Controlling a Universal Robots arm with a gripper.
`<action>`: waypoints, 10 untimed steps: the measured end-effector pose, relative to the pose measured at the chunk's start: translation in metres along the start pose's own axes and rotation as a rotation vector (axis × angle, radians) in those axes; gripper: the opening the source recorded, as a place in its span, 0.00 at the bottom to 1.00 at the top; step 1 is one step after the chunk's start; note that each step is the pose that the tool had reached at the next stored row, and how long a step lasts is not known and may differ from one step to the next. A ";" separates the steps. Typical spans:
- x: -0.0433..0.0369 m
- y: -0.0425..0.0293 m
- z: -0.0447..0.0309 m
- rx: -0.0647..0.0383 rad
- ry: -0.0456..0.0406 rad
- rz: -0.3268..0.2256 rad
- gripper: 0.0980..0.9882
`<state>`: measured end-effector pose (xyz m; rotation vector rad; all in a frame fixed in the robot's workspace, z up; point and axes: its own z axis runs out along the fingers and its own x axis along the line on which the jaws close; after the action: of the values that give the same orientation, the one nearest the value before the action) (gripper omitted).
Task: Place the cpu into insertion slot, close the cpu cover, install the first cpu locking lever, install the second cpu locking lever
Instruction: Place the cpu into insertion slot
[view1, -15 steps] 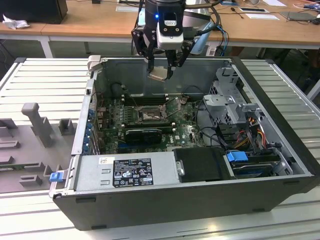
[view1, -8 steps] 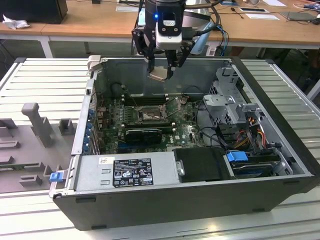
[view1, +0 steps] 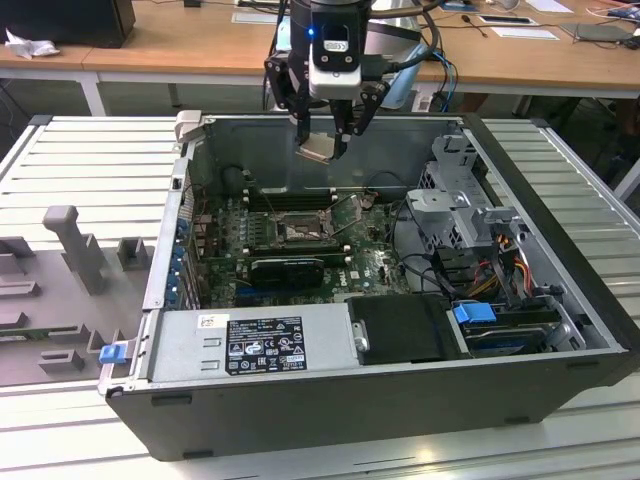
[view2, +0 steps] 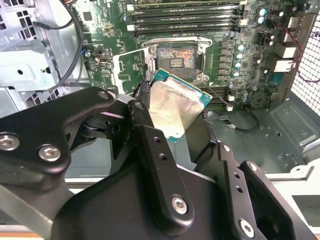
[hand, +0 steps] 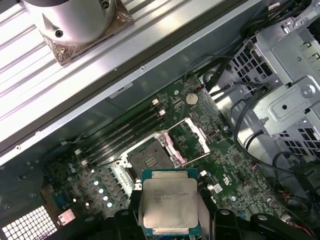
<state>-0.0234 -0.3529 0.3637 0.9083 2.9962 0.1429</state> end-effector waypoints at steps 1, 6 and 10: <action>0.0000 0.0000 0.0000 0.000 -0.0003 0.004 0.48; 0.0000 0.0000 0.0000 -0.001 -0.0032 0.035 0.48; 0.0000 0.0000 0.0000 -0.001 -0.0052 0.058 0.48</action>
<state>-0.0234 -0.3529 0.3637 0.9946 2.9659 0.1424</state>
